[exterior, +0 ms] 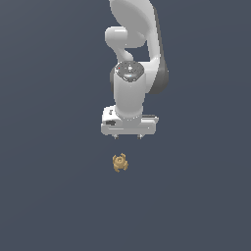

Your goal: Pick up the object and move it to a goal position.

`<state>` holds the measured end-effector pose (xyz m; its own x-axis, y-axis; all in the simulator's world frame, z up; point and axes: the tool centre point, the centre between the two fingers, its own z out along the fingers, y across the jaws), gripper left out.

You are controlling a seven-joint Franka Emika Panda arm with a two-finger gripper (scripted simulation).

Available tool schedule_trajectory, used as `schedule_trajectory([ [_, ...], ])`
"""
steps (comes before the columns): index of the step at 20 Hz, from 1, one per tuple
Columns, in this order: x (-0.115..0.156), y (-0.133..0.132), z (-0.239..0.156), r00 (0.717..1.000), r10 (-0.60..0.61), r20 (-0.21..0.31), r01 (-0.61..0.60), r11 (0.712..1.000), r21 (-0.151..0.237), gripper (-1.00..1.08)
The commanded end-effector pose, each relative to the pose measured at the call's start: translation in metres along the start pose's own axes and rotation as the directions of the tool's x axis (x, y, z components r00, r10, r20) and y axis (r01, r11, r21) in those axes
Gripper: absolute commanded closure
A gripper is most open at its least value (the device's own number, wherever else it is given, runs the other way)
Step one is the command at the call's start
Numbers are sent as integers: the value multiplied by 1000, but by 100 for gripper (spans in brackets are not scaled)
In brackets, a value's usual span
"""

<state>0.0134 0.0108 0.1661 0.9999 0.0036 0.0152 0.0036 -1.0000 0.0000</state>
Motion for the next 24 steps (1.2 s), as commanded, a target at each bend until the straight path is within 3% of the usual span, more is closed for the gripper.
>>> schedule_trajectory([
  [1, 0, 0, 0, 1000, 0, 0, 0, 1000, 0, -92],
  [13, 7, 7, -15, 1000, -20, -19, 20, 1000, -15, -92],
  [24, 24, 15, 12, 995, -98, -6, 98, 995, -14, -92],
])
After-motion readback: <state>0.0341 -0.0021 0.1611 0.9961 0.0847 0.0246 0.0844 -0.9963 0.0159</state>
